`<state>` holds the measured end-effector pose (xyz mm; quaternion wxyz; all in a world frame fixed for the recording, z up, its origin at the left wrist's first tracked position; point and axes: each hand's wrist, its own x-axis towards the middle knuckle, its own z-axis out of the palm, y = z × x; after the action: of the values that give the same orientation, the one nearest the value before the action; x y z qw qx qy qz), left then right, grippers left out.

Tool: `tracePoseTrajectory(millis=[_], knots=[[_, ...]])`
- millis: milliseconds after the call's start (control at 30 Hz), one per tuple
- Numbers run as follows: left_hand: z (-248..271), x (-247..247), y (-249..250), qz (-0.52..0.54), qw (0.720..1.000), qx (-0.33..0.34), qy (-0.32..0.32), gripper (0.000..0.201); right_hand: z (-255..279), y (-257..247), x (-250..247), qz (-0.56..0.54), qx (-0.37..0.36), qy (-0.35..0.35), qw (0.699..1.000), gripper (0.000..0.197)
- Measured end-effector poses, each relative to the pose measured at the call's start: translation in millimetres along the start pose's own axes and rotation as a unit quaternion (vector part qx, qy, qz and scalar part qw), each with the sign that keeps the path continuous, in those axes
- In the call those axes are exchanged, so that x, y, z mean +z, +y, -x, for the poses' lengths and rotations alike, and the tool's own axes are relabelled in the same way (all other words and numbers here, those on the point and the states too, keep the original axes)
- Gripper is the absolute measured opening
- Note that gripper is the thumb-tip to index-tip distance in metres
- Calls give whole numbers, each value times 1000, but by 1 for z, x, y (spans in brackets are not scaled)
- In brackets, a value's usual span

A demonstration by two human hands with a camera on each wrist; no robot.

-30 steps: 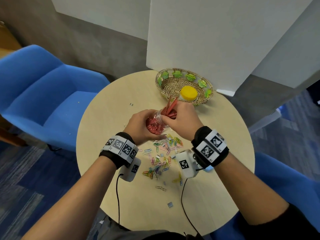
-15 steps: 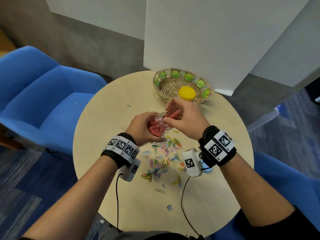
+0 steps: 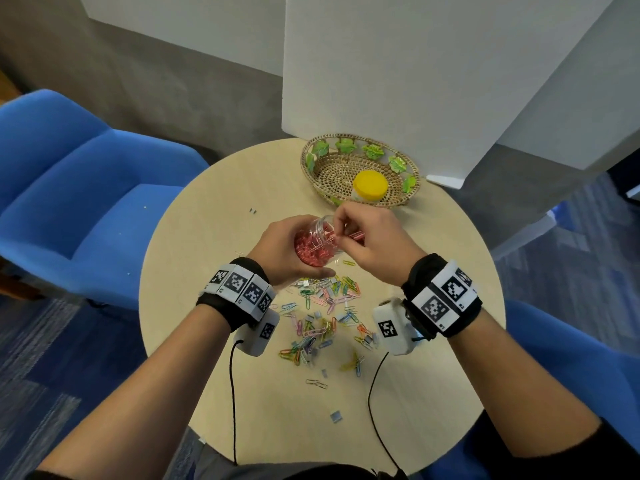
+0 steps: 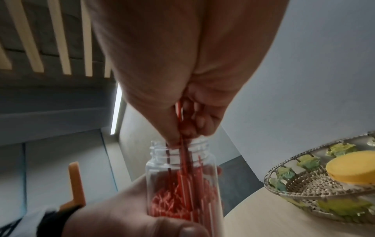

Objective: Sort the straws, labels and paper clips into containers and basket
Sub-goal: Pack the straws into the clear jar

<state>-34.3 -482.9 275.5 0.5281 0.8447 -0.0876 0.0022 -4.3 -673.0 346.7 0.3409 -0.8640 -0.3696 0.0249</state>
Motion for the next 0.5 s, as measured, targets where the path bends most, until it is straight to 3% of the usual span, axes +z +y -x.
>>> tracePoseTrajectory(millis=[67,167,233,333,433,500], knots=[[-1,2,0,7,1000,1,2,73,-1,2,-5,-31,29,2,999,8],[-2,3,-2,7,1000,-6,13,75,-1,5,-17,-169,75,60,981,11],[-1,5,-2,-7,1000,-3,19,75,-2,6,-22,-189,91,87,974,11],[-4,11,1,-7,1000,9,20,74,-5,5,-18,-93,91,56,990,11],[-6,19,4,-16,1000,11,5,71,-9,0,-12,110,74,-49,990,5],[-3,24,0,-19,1000,3,-7,71,-8,-4,-19,141,70,-129,979,11]])
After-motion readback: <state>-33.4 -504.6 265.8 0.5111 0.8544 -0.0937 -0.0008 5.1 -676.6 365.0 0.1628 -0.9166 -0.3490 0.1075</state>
